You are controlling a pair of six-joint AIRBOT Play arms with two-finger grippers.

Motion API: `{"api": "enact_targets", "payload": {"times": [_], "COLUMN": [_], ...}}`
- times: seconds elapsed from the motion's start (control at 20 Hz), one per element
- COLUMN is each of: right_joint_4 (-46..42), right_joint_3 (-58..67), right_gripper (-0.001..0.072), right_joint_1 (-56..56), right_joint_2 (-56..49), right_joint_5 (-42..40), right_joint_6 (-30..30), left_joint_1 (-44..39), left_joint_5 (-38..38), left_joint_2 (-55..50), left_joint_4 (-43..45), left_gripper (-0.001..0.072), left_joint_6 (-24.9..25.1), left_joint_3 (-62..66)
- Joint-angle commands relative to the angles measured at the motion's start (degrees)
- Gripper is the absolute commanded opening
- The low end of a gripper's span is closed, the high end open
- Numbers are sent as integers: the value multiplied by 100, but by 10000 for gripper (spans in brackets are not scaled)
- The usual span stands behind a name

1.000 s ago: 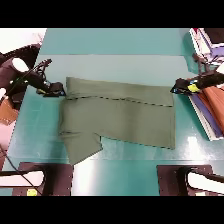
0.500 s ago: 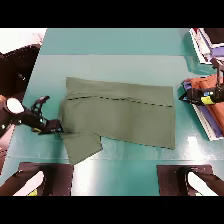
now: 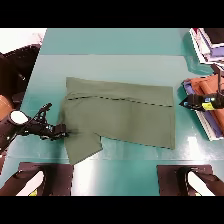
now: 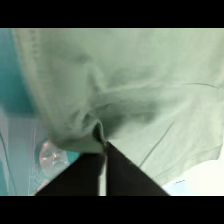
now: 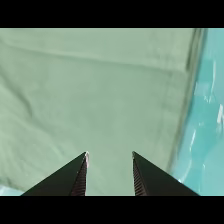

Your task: Fold the shirts.

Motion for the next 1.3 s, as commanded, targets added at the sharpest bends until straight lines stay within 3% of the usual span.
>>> {"api": "enact_targets", "payload": {"times": [0.0,0.1,0.15,0.2,0.25,0.4,0.7,0.85,0.9,0.95,1.1,1.25], "right_joint_4": [-44,-44,-50,-46,-37,-20,179,155,118,103,57,-382], "right_joint_3": [-42,-413,-785,-1198,-1672,-2750,-2791,-2483,-2382,-2282,-2096,-1923], "right_gripper": [331,332,385,488,510,503,362,157,125,30,16,16], "right_joint_1": [-586,-1211,-1532,-1832,-2092,-2367,-1222,-511,-369,-273,-160,-157], "right_joint_2": [7,15,11,7,-9,-256,-822,-896,-896,-890,-509,358], "right_joint_5": [787,1130,1231,1241,1141,857,334,164,179,240,566,1360], "right_joint_6": [-249,-284,-299,-398,-433,-533,-531,-531,-531,-538,-538,-529], "left_joint_1": [4,4,4,4,4,4,4,7,4,4,4,4], "left_joint_5": [-142,-186,-184,-177,-164,-61,-57,-153,-297,-452,-911,-1871], "left_joint_2": [15,15,15,15,15,15,15,15,15,17,634,1628], "left_joint_4": [-140,-105,-105,-107,-109,-114,-116,-13,83,205,697,769], "left_gripper": [24,23,23,24,24,24,24,23,23,22,21,21], "left_joint_6": [155,166,181,223,264,262,260,260,260,260,76,-203], "left_joint_3": [-20,46,79,107,131,149,149,164,212,289,422,428]}}
